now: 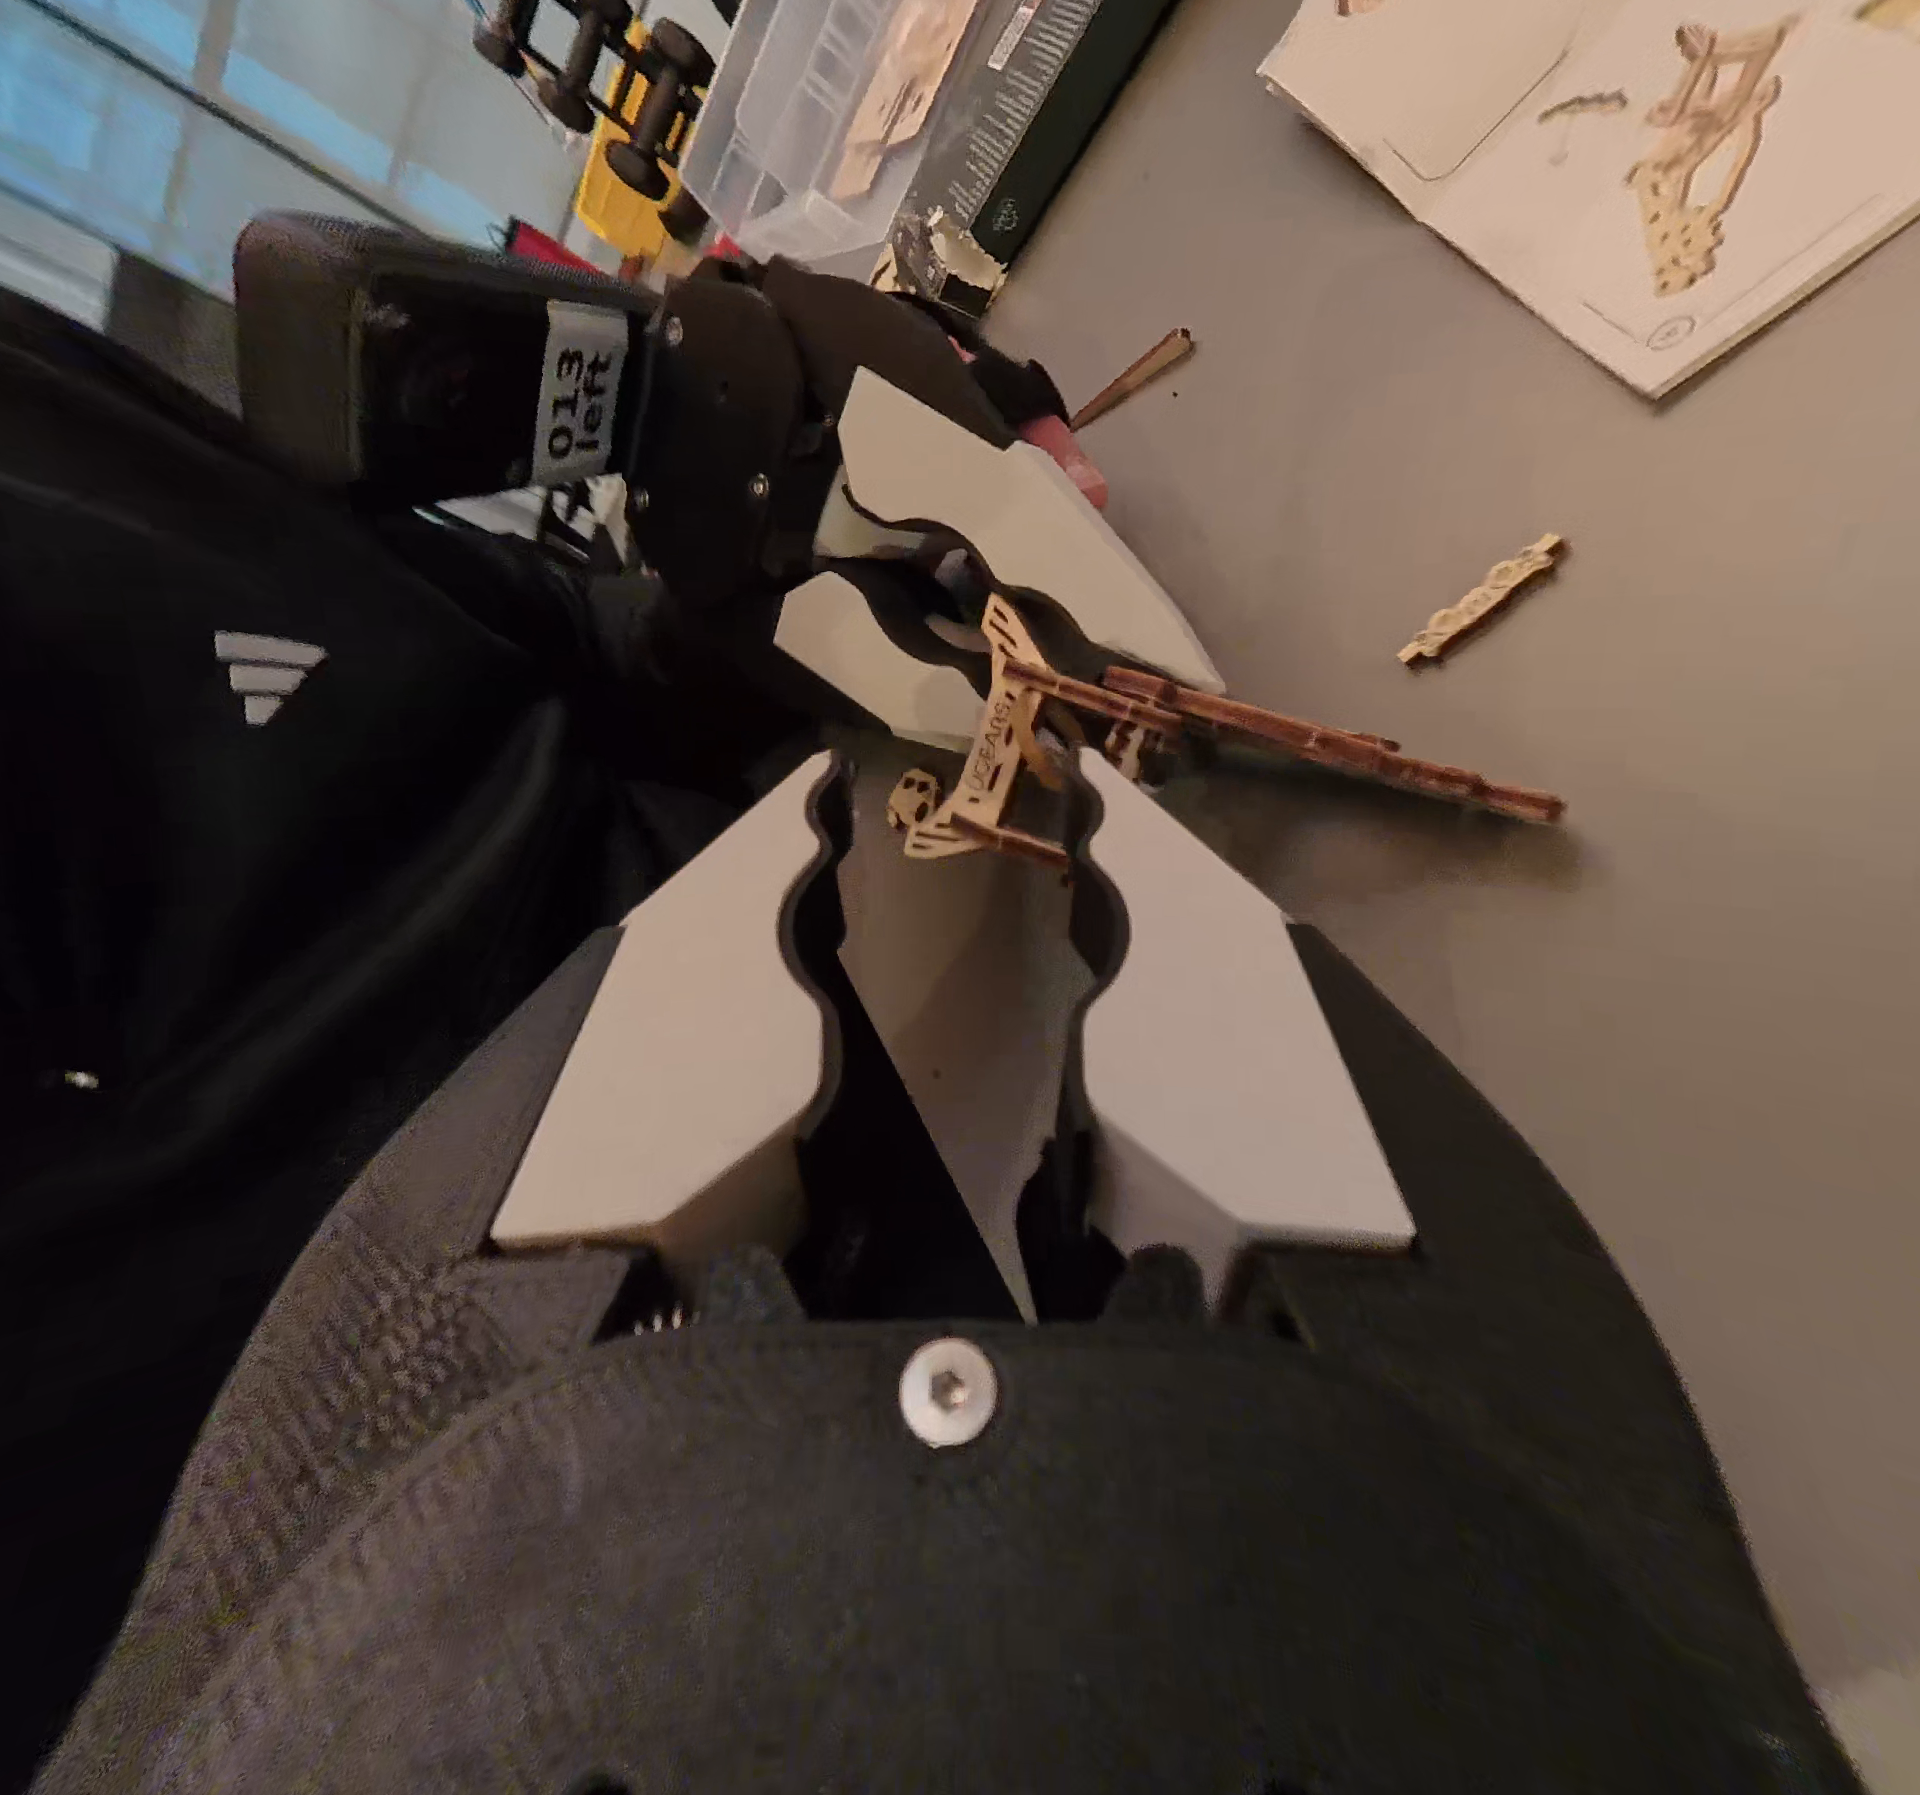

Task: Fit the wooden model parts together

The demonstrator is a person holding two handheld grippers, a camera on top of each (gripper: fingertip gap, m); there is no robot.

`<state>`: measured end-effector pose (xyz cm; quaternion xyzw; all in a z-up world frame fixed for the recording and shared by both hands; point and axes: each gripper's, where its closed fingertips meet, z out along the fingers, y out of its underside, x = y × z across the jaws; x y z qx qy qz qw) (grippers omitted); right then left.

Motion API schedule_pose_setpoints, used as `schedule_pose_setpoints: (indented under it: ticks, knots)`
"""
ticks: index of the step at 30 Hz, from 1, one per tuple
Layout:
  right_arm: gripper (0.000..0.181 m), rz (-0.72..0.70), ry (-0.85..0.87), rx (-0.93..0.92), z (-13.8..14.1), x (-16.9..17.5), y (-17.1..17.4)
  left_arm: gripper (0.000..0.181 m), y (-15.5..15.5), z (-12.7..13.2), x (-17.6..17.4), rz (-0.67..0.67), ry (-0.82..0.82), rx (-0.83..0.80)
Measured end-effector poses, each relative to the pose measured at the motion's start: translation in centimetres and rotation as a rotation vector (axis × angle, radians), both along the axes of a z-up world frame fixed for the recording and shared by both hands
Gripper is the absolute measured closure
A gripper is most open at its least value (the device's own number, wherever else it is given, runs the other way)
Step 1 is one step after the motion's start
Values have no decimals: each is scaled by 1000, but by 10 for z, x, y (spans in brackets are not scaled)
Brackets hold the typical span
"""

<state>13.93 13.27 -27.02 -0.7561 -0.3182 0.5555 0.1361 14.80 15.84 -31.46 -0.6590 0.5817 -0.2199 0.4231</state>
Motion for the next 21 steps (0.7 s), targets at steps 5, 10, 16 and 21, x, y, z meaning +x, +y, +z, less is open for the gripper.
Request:
schedule_pose_setpoints:
  ticks: [5, 10, 16, 21]
  knots:
    - [120, 117, -211, 395, -24, 20, 8, 166, -2, 0, 1, -15, -17, -25]
    - [118, 306, -288, 754, -31, 10, 10, 166, -4, 0, 2, -37, -31, -46]
    - [131, 487, -227, 888, -33, 5, 7, 166, -9, 1, 4, -70, -38, -66]
    - [137, 549, -181, 918, -34, 3, 4, 167, -8, 1, 3, -70, -38, -69]
